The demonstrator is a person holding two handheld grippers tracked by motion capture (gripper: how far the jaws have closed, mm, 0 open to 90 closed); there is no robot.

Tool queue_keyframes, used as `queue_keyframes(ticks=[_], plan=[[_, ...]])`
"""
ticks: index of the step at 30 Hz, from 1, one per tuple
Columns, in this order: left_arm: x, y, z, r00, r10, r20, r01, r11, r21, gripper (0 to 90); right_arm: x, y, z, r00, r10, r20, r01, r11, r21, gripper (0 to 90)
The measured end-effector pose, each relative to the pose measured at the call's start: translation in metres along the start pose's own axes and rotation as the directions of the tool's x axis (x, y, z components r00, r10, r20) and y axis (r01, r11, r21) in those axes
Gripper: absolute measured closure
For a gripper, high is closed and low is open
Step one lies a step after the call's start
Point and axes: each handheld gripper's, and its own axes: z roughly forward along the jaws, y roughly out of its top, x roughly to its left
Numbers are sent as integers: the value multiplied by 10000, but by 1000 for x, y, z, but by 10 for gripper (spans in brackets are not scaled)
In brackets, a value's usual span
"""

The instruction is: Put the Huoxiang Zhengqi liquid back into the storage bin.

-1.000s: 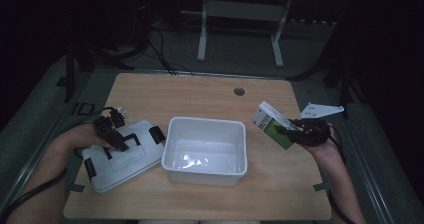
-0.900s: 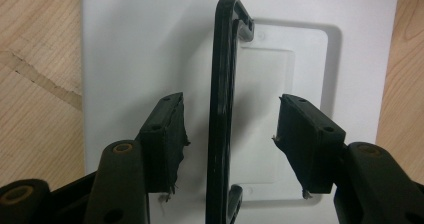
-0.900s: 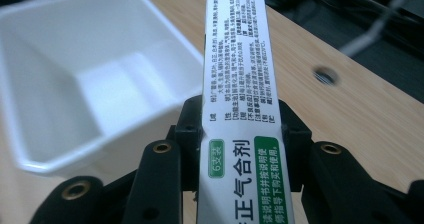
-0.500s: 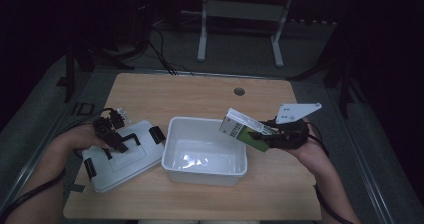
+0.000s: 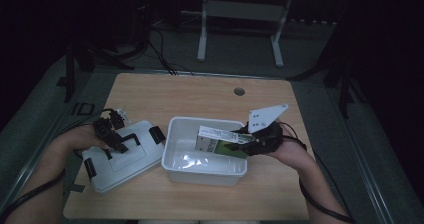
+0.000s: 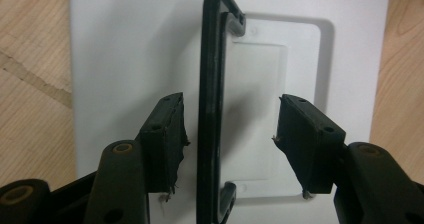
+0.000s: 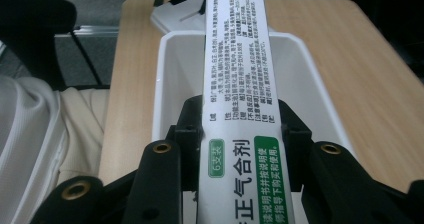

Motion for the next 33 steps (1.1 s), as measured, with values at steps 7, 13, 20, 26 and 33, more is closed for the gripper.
queue_keyframes(ticks=[7, 13, 20, 26, 33], plan=[[0, -1, 1, 10000, 29, -49, -28, 10000, 80, 449, -4, -5, 23, 9993, 159, -336, -148, 9994, 319, 638], [-1, 0, 2, 9999, 8, 122, -8, 10000, 22, 449, -8, -16, 42, 9982, 334, -504, -294, 9966, 775, 639], [-2, 3, 1, 9999, 63, 121, -63, 10000, -4, 449, -11, -29, 59, 9948, 609, -812, -504, 9907, 1264, 638], [-3, 3, 4, 9998, 51, 201, -52, 10000, 53, 449, -9, -33, 75, 9918, 670, -1086, -483, 9848, 1667, 638], [-3, 2, 2, 9998, 85, 153, -86, 9999, 95, 449, -3, -32, 94, 9904, 494, -1290, -157, 9680, 2504, 638]])
